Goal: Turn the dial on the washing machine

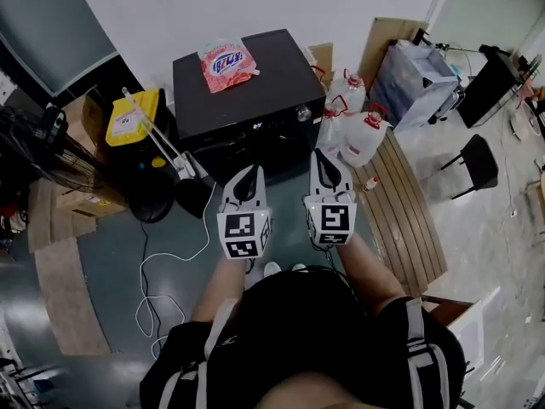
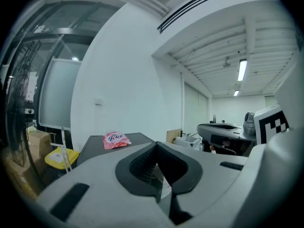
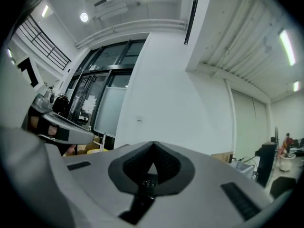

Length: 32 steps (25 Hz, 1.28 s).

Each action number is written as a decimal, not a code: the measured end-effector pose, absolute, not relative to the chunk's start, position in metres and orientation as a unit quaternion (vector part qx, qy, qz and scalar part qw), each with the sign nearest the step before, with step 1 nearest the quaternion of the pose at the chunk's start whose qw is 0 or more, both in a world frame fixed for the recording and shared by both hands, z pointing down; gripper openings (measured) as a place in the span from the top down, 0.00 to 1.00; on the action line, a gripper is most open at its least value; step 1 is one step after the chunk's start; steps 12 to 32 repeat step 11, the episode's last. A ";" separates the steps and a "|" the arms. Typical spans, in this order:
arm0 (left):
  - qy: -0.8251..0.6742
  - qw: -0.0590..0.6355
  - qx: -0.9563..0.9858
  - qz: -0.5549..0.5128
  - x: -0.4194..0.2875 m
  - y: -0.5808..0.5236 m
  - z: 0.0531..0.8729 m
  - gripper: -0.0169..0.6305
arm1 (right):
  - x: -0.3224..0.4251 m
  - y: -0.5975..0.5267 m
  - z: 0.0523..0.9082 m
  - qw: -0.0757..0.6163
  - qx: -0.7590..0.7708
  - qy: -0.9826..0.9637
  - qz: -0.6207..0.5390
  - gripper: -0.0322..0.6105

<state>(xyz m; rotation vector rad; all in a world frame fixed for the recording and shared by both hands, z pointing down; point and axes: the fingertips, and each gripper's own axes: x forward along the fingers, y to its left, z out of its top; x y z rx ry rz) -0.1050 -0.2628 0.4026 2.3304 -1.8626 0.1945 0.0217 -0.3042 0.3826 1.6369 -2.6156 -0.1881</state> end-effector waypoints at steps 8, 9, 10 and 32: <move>-0.618 0.077 0.779 0.071 -0.104 -0.267 0.406 0.98 | 0.023 -0.309 0.387 0.031 0.531 -0.845 -0.062 0.94; -0.618 0.077 0.779 0.072 -0.104 -0.268 0.406 0.98 | 0.023 -0.310 0.387 0.031 0.531 -0.844 -0.062 0.94; -0.617 0.077 0.780 0.072 -0.104 -0.269 0.406 0.98 | 0.023 -0.311 0.388 0.031 0.531 -0.844 -0.062 0.94; -0.617 0.077 0.780 0.072 -0.104 -0.270 0.406 0.98 | 0.023 -0.312 0.389 0.031 0.532 -0.844 -0.061 0.94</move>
